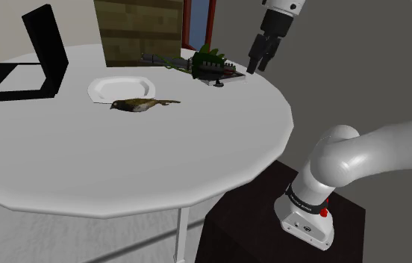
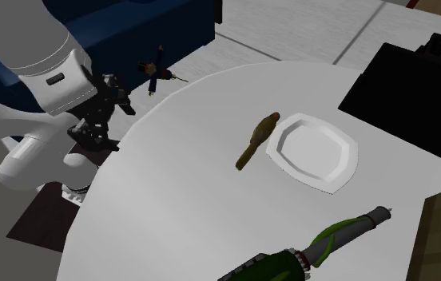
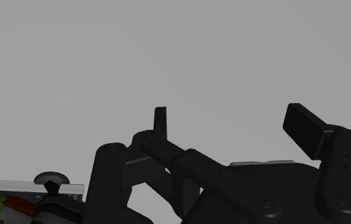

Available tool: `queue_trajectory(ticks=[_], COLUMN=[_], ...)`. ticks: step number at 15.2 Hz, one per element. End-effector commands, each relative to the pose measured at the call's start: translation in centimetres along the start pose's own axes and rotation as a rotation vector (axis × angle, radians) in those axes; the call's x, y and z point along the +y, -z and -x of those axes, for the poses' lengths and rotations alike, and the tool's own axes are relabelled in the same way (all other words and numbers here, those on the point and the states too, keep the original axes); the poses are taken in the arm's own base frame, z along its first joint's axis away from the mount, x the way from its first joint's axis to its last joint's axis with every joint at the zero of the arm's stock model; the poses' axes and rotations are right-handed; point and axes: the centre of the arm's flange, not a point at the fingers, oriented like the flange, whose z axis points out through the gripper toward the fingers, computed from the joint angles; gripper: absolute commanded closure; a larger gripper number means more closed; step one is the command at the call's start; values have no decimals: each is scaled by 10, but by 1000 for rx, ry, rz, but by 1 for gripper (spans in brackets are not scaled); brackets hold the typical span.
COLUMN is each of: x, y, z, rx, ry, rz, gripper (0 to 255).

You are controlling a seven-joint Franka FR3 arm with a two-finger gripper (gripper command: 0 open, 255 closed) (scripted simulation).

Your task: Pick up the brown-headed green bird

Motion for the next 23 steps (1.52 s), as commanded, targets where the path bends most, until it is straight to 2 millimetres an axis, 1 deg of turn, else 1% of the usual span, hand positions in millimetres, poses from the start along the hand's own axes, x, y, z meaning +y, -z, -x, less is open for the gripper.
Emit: queue_trajectory(ticks=[1,6,11,17,23], x=[0,-8,-26,-61,-107], y=[0,-27,-58,-99,-145], z=[0,-66,-128,-196,-252], rx=[0,-42,-84,-134,-184], ry=[0,182,363,581,799], rz=[0,35,70,112,154], gripper=[0,0,0,0,0])
